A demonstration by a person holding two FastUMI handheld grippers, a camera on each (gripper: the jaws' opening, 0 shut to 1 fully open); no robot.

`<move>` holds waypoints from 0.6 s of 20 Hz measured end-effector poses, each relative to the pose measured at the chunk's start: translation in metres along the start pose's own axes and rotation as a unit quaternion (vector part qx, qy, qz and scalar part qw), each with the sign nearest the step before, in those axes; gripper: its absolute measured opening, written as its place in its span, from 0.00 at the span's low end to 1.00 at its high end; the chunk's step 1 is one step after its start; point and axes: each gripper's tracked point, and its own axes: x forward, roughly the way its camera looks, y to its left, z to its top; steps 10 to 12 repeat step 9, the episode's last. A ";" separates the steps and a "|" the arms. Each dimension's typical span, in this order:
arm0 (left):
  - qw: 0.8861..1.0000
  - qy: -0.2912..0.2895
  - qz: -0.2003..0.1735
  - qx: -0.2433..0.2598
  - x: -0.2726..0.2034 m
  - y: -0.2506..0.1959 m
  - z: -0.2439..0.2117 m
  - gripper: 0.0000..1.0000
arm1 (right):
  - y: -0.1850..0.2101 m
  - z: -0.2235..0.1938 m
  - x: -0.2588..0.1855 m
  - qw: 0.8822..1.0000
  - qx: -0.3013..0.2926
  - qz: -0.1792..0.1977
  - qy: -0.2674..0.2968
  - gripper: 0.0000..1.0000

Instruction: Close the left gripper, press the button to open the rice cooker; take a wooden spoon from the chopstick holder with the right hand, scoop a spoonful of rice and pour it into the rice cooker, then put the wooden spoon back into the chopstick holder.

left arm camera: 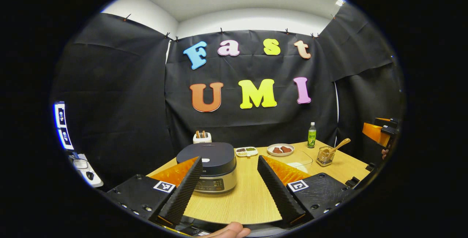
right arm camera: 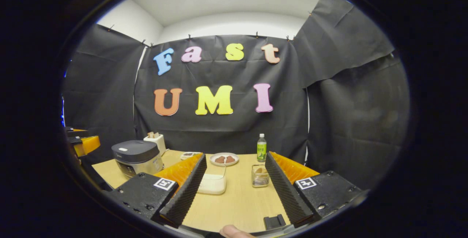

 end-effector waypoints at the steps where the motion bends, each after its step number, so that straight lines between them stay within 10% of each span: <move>1: 1.000 0.000 0.000 0.000 0.000 0.002 -0.001 0.96 | 0.001 0.000 -0.002 1.000 0.000 0.000 -0.001 1.00; 12: 1.000 -0.015 -0.007 0.000 -0.004 0.003 0.010 0.96 | 0.009 0.013 -0.009 1.000 0.001 0.004 -0.009 1.00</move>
